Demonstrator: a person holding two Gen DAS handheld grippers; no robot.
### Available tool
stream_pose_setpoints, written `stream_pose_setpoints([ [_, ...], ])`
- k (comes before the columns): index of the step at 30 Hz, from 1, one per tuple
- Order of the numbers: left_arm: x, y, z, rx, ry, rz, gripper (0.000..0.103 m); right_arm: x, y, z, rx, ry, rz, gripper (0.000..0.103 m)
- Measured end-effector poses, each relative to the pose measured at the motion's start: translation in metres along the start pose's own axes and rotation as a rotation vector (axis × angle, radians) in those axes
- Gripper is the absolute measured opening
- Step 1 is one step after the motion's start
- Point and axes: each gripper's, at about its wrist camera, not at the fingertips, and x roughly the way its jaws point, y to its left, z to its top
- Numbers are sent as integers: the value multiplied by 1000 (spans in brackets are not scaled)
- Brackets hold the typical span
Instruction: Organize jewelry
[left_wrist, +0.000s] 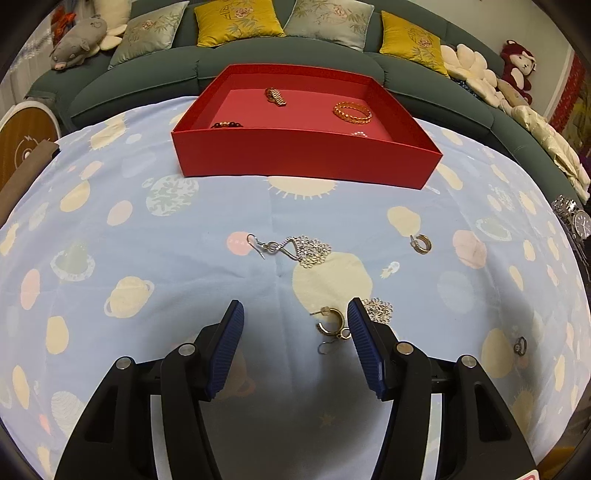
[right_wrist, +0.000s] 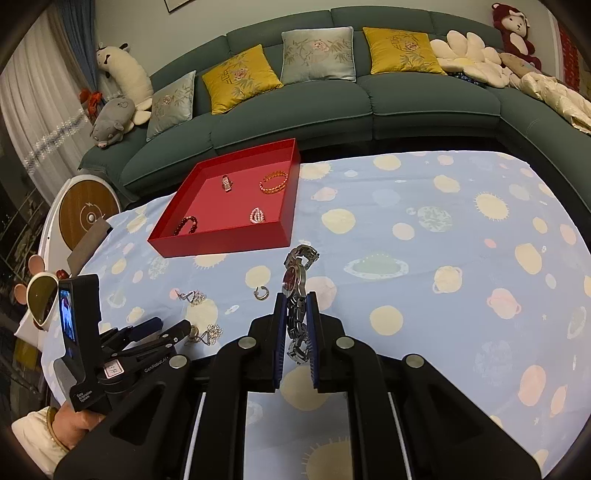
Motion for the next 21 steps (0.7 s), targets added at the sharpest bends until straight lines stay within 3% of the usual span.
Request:
stream_pose_setpoints([
  [3,-2,-12,-4,29,-8,-15,56,-3,-8,-2,11,-1,-7,10],
  [6,-7,-34,-8,62,-16,-77,56,-5,-13,-4,18,-2,-10,10],
  [16,-7,-157,-35,253,-19,-268,56,-34,-37,2,56,-66,-36,10],
  [21,9,-193,-46,323,-26,-215,56,-42,-53,1,72,-71,-54,10],
])
